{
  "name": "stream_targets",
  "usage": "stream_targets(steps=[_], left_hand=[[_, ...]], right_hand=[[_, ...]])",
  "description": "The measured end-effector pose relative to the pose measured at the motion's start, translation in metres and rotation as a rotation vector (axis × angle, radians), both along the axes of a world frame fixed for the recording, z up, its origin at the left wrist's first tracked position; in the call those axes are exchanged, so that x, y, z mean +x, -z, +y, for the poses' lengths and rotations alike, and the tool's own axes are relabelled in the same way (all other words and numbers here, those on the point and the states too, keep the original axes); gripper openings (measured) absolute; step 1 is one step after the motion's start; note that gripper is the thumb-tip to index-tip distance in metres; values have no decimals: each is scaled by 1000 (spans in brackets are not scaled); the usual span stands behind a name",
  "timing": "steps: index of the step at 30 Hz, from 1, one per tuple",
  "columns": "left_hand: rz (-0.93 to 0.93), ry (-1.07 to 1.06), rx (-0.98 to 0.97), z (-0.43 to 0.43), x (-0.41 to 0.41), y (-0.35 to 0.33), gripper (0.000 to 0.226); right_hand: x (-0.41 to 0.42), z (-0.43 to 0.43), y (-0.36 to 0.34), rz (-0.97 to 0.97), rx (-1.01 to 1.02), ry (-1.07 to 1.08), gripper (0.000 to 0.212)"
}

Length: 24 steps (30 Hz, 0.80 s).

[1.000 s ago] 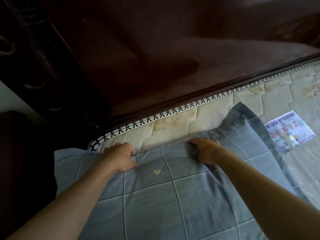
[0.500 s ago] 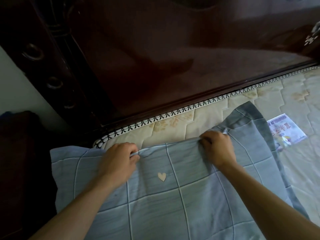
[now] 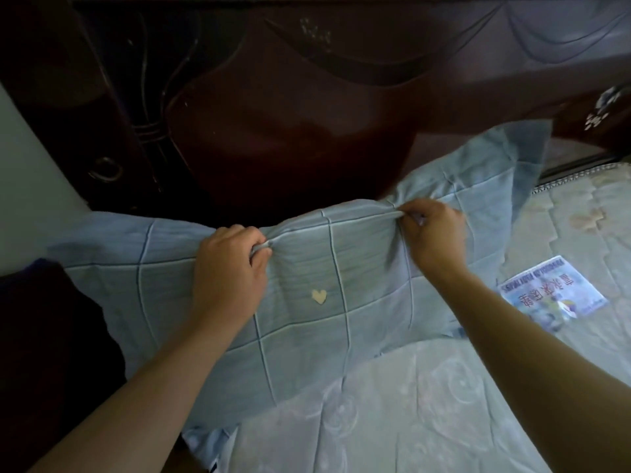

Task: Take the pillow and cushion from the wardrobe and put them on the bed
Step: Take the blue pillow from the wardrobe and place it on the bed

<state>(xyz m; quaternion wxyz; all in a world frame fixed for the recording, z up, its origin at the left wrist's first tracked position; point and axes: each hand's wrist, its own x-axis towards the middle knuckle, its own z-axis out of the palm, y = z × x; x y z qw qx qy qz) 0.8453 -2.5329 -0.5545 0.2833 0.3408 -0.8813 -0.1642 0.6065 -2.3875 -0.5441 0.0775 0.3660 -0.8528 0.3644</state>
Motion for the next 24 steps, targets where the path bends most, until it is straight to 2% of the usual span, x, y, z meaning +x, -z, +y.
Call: stream_targets(steps=[3, 7, 9, 11, 13, 17, 21, 24], left_hand=[[-55, -45, 4, -15, -3, 15, 10], [-82, -104, 1, -26, -2, 24, 7], [-106, -115, 30, -26, -7, 20, 6], [-131, -120, 40, -26, -10, 17, 15], [-139, -126, -29, -26, 0, 15, 28], [-117, -119, -180, -20, 39, 15, 46], [-330, -33, -185, -5, 19, 22, 57], [-505, -77, -165, -13, 6, 31, 64]], right_hand=[[-2, -29, 17, -50, 81, -19, 19], [-4, -47, 28, -59, 53, -10, 21], [-6, -52, 31, -99, 119, -47, 25], [-9, -55, 38, -116, 277, -158, 35], [-11, -49, 44, -88, 352, -221, 45], [-14, -24, 52, -16, 359, -85, 62], [-4, -25, 69, -102, 475, -54, 65], [-11, -33, 78, -126, 534, -64, 73]])
